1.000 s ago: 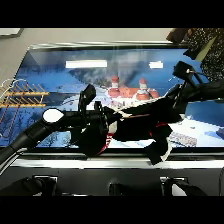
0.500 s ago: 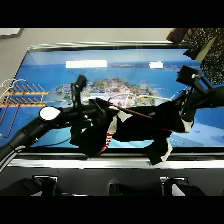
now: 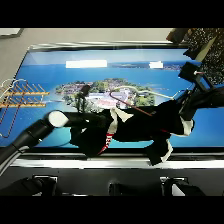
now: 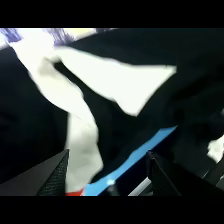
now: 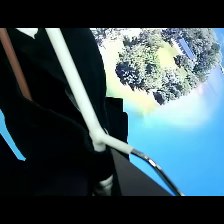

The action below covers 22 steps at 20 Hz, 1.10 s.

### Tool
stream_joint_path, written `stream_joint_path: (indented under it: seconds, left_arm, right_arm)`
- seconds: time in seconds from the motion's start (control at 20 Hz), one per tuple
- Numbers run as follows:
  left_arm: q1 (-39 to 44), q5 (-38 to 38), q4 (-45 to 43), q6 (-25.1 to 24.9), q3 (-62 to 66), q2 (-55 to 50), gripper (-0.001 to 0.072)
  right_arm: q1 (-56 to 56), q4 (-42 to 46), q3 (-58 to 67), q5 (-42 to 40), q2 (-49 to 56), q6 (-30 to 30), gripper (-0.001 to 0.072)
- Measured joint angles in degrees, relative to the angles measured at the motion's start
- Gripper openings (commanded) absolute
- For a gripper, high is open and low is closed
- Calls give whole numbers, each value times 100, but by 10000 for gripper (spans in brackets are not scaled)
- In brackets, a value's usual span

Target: Fold the clothes and pants, and hang the long-sleeved shirts on hangers.

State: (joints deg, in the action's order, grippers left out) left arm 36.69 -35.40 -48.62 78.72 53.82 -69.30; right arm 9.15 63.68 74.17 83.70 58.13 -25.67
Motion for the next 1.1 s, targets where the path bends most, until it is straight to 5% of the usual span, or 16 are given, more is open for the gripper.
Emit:
stream_joint_path:
  seconds: [0.3, 0.7, 0.8, 0.9, 1.1]
  left_arm:
    - [1263, 1650, -1108, 1005, 0, -592, 545]
    - [1569, 2852, -1338, 1694, 184, -1305, 496]
    - [1582, 2927, -1349, 1755, 299, -1482, 228]
    - [1582, 2986, -1370, 1886, 393, -1665, 41]
    - [1482, 3023, -1381, 2476, 487, -1862, 38]
  right_arm:
    - [0, 20, -2, -92, 24, -461, 40]
    - [0, 22, -2, -116, 24, -577, 40]
    - [0, 22, -2, -116, 24, -579, 40]
    - [0, 22, -2, -116, 24, -581, 40]
    - [0, 11, -2, -107, 24, -638, 40]
